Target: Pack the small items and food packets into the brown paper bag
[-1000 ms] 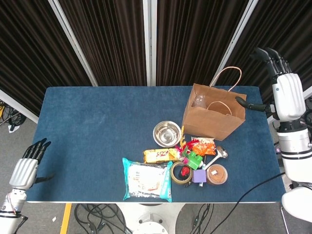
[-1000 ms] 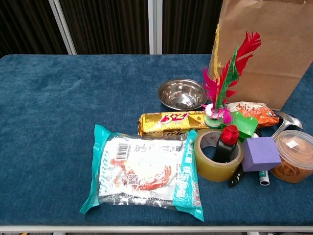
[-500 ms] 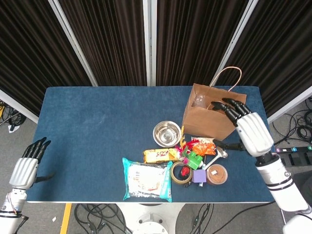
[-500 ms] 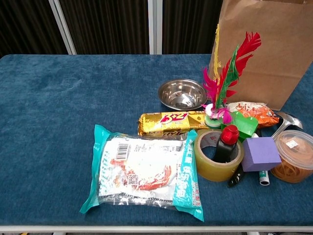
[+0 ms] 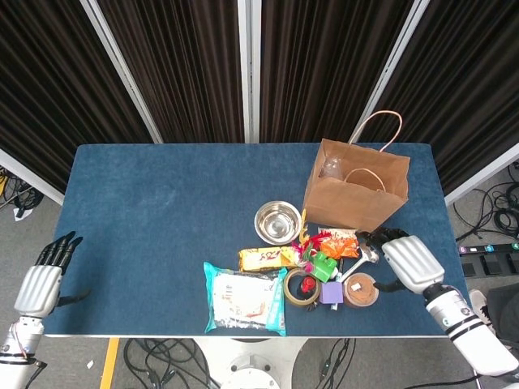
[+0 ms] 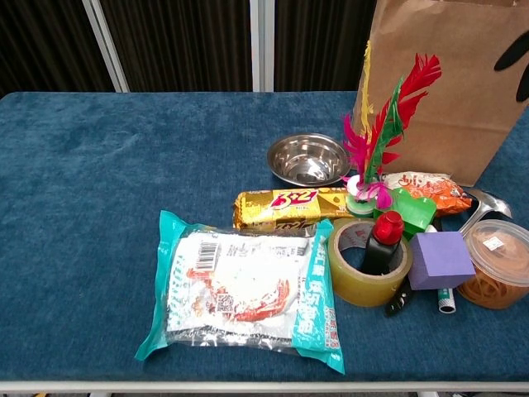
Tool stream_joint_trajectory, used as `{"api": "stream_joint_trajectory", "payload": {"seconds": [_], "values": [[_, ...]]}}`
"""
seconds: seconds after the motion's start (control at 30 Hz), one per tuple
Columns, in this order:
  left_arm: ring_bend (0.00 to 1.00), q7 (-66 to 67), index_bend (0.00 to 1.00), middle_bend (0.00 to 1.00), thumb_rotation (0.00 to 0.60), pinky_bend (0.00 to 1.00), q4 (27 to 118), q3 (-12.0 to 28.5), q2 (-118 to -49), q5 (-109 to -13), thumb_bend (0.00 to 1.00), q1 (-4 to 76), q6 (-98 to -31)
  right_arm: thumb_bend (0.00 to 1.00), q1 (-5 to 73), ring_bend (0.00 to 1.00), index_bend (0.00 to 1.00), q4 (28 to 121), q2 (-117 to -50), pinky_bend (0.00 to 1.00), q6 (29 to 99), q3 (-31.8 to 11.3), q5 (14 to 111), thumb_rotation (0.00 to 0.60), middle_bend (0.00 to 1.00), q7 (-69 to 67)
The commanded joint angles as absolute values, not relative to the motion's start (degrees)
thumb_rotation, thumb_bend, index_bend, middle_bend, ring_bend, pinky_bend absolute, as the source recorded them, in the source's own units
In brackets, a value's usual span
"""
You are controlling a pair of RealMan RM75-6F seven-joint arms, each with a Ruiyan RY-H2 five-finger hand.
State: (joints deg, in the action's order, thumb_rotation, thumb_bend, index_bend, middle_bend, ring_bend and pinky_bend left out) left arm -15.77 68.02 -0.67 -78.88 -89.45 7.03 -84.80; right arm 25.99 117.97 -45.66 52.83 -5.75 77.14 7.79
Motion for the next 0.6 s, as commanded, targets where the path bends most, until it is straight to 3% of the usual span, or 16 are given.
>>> {"api": "stream_joint_trajectory", "payload": {"seconds": [0.03, 0.3, 0.6], "values": [[0.0, -16.48, 0.08, 0.06, 0.6, 0.12, 67.41, -0.9, -78.7, -89.63, 0.09, 6.55, -85.45, 0.0, 26.66, 0.16, 0.19, 114.54, -50.13, 0.23, 50.57, -3.35, 73.44, 0.6, 0.29, 12.11], [0.0, -19.02, 0.08, 0.06, 0.6, 0.12, 64.87, -1.28, -78.36, -90.16, 0.12, 5.4, -87.22, 0.0, 27.64, 0.08, 0.13, 109.99, -57.06, 0.15, 48.45, -1.26, 68.11, 0.6, 0.22, 15.28], [0.0, -20.09, 0.08, 0.06, 0.6, 0.12, 63.28, -1.22, -78.65, -90.3, 0.13, 4.92, -87.94, 0.0, 27.41, 0.07, 0.13, 109.55, -59.91, 0.14, 49.25, 1.13, 66.14, 0.6, 0.21, 18.43]]}}
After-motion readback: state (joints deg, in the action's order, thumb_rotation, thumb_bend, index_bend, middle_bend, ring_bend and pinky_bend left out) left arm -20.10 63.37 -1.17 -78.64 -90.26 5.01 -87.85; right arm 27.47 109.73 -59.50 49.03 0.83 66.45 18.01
